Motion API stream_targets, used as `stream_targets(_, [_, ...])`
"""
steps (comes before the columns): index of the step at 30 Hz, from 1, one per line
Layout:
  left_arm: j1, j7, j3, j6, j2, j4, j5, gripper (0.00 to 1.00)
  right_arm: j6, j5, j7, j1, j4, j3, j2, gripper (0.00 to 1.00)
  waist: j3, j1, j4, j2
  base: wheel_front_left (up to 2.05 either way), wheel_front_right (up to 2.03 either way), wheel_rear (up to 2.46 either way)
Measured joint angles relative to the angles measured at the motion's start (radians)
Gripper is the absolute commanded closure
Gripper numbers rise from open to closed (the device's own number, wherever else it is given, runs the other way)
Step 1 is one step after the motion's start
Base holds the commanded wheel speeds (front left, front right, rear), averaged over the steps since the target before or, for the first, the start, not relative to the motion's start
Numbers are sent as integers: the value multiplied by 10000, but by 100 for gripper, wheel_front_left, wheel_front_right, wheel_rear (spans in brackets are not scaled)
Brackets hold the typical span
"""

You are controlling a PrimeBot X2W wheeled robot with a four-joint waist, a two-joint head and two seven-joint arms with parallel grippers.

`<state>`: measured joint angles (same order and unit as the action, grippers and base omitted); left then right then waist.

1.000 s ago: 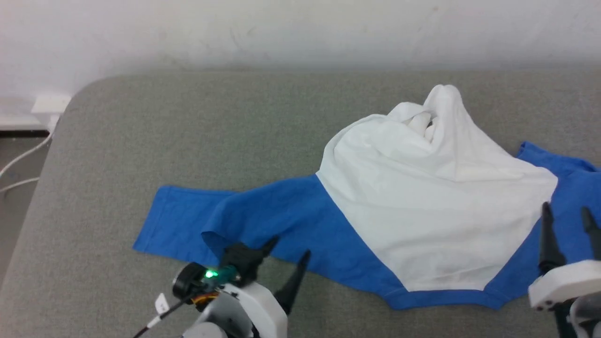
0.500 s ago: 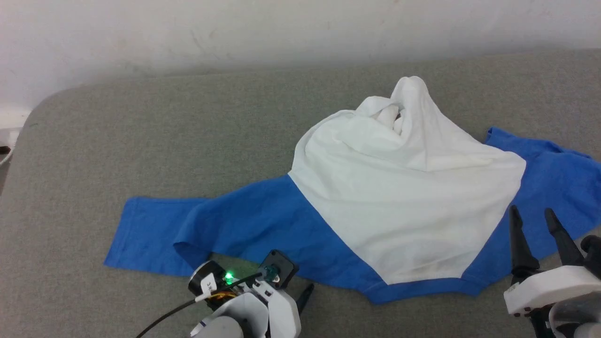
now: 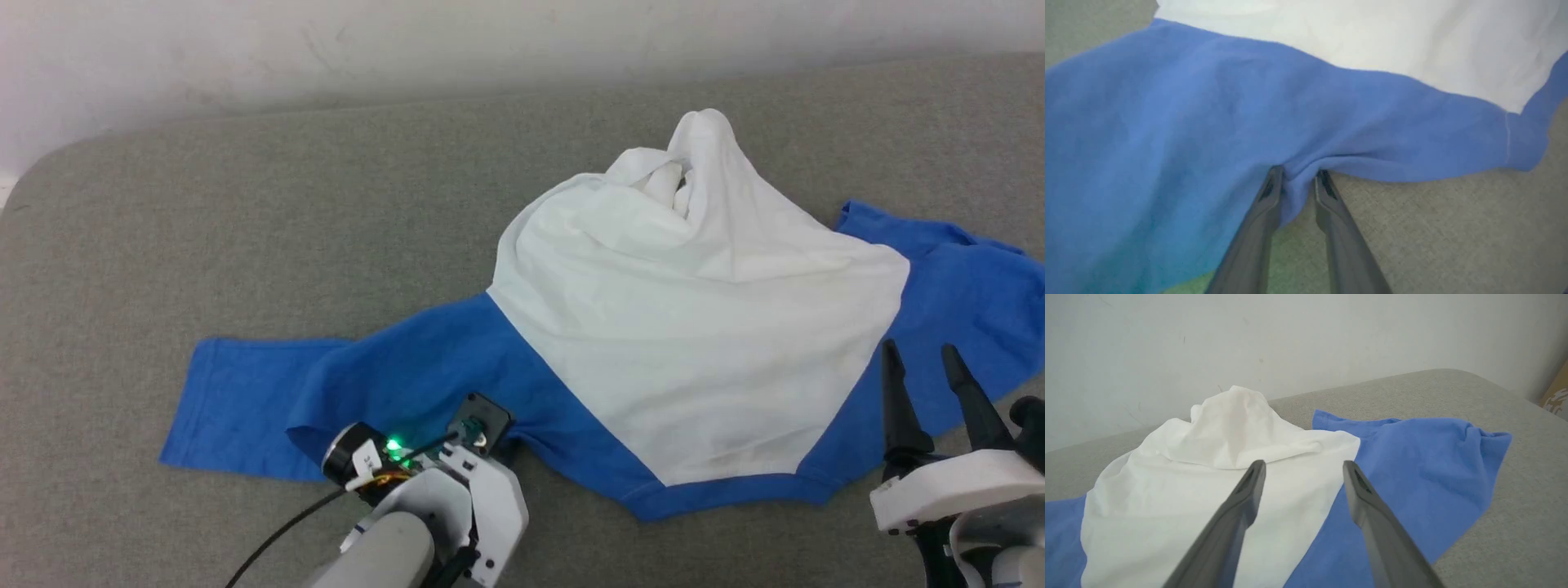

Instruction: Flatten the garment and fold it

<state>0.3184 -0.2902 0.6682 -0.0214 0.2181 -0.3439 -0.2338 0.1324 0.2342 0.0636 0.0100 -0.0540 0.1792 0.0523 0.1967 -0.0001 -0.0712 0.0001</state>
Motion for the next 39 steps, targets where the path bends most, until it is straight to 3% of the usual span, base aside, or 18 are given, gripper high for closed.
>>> stream_targets(12, [-102,1024,-1020,-627,-320,-198,-949,100,0,155,-109,75,-107,-79,0,0,21,3,282,0,0,0,0])
stream_targets(20, [-1130,1365,-2211,-1482,313,669,-1613,100,0,209,-1417,-3,-242,293,-2,0,-239,2,487,0,0,0,0])
stream_targets(27, [-1588,1289,-2359,-1657,558,1290,-1802,100,-8,261,-3377,-409,-815,1319,-17,0,-301,1,675,0,0,0,0])
stream_targets(39, [-1621,1216,-2238,-1689,579,1574,-1818,100,-8,550,-4736,179,-1722,1852,21,0,-31,1,763,0,0,0,0])
